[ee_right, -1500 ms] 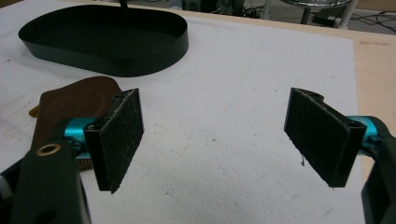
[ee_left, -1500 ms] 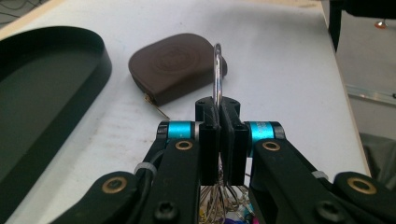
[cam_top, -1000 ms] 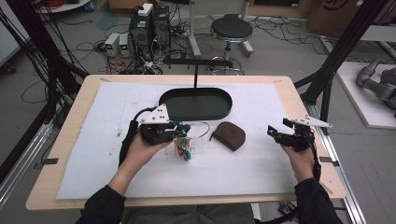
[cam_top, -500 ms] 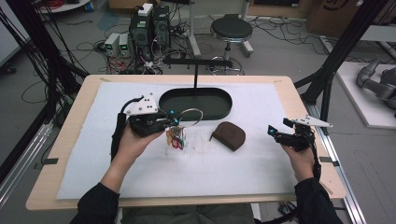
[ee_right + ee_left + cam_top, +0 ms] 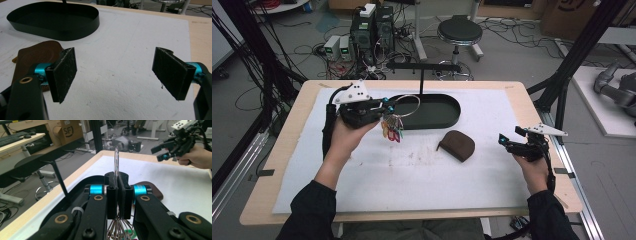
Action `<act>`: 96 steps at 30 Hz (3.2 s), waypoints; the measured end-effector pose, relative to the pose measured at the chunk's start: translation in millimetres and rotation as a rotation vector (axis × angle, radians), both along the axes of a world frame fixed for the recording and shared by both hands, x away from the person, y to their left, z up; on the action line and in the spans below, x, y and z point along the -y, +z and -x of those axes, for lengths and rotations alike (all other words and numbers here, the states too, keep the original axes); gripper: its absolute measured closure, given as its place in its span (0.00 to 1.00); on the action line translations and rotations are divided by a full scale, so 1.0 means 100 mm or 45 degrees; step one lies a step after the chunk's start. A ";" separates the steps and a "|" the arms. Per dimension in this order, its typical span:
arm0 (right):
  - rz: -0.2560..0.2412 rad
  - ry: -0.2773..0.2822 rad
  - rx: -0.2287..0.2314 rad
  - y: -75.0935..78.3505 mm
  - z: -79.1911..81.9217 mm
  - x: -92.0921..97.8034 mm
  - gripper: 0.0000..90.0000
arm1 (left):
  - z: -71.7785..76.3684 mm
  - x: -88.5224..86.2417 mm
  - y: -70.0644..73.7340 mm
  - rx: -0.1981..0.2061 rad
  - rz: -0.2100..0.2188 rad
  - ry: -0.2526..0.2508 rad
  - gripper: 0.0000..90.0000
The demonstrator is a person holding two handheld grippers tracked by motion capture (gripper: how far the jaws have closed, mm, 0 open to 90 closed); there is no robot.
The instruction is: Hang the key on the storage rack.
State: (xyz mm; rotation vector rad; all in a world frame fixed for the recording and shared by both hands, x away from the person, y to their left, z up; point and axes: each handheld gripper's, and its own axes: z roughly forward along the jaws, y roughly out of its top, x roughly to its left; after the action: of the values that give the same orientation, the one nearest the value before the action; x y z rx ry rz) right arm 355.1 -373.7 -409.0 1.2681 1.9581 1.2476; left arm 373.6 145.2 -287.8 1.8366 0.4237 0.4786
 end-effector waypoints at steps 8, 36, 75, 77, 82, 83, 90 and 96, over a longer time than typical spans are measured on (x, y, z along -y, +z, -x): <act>0.001 0.000 0.004 -0.01 -0.01 0.01 0.22 | -0.18 -0.02 0.10 0.009 0.015 0.045 0.96; -0.006 -0.005 -0.002 -0.01 -0.02 0.01 0.22 | -0.84 -0.13 -0.07 -0.025 0.033 0.306 0.96; -0.005 -0.006 -0.016 -0.03 -0.03 0.03 0.22 | -1.20 -0.22 -0.43 -0.193 0.193 0.482 0.96; -0.006 -0.005 -0.022 -0.03 -0.03 0.03 0.22 | -1.20 -0.23 -0.44 -0.199 0.203 0.491 0.96; -0.005 -0.005 -0.021 -0.03 -0.03 0.03 0.22 | -1.20 -0.23 -0.46 -0.202 0.213 0.497 0.96; -0.005 -0.005 -0.023 -0.03 -0.04 0.03 0.22 | -1.20 -0.23 -0.46 -0.203 0.214 0.501 0.96; 0.002 -0.004 -0.026 -0.04 -0.04 0.03 0.22 | -1.21 -0.23 -0.48 -0.206 0.228 0.522 0.96; 0.002 -0.002 -0.022 -0.04 -0.04 0.04 0.22 | -1.21 -0.23 -0.48 -0.203 0.207 0.547 0.95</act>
State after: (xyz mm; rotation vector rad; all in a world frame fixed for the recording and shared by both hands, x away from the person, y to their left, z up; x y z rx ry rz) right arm 359.4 -377.6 -412.6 1.2841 1.9694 1.2379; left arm 494.2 167.7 -336.2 1.6315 0.9498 0.5702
